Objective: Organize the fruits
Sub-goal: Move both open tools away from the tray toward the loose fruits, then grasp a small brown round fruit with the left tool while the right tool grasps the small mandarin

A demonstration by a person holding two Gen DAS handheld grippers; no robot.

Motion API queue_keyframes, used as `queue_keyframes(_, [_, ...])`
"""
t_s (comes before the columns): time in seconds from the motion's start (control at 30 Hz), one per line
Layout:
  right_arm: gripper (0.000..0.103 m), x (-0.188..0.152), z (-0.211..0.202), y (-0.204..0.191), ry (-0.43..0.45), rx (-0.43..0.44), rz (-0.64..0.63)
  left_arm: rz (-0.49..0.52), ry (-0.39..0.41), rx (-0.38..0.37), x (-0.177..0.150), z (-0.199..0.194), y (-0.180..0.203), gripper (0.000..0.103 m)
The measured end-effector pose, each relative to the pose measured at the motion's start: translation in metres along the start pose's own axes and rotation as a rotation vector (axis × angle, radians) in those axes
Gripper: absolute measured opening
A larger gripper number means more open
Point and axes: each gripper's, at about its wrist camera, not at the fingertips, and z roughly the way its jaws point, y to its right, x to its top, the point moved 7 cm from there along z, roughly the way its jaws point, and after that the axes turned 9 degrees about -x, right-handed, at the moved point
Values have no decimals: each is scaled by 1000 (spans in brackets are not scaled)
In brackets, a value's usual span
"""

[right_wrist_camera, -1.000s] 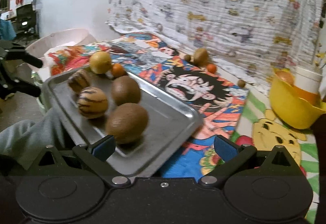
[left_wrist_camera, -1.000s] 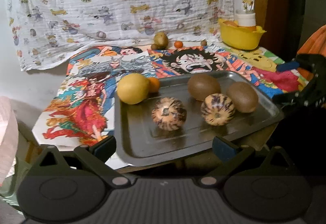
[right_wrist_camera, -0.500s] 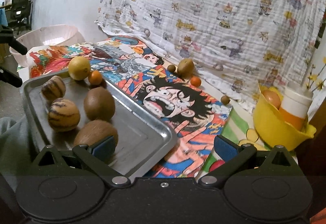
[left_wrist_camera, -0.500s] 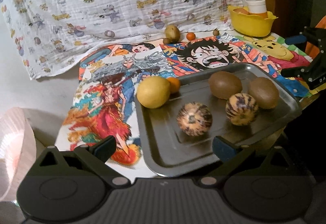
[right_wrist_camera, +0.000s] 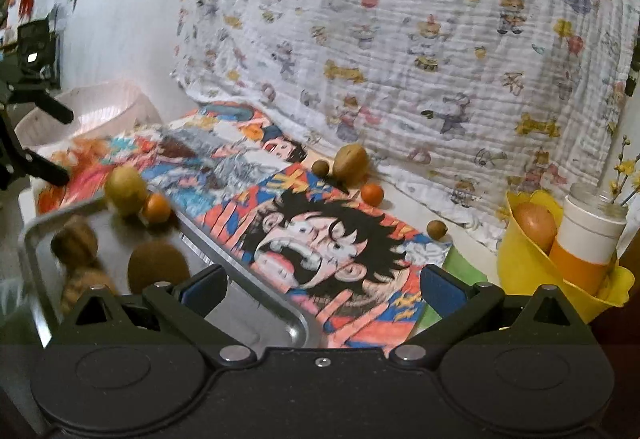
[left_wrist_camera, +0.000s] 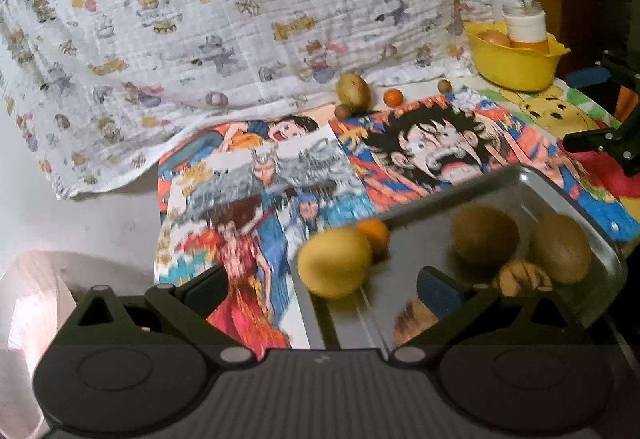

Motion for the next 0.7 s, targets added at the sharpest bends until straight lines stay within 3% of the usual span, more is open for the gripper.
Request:
queue_keyframes(0.23, [102, 27, 24, 17, 3, 13, 44, 19, 6, 16, 39, 20, -15, 102])
queue_keyframes(0.7, [102, 88, 80, 44, -20, 58, -12, -94, 42, -27, 113, 87, -57, 102])
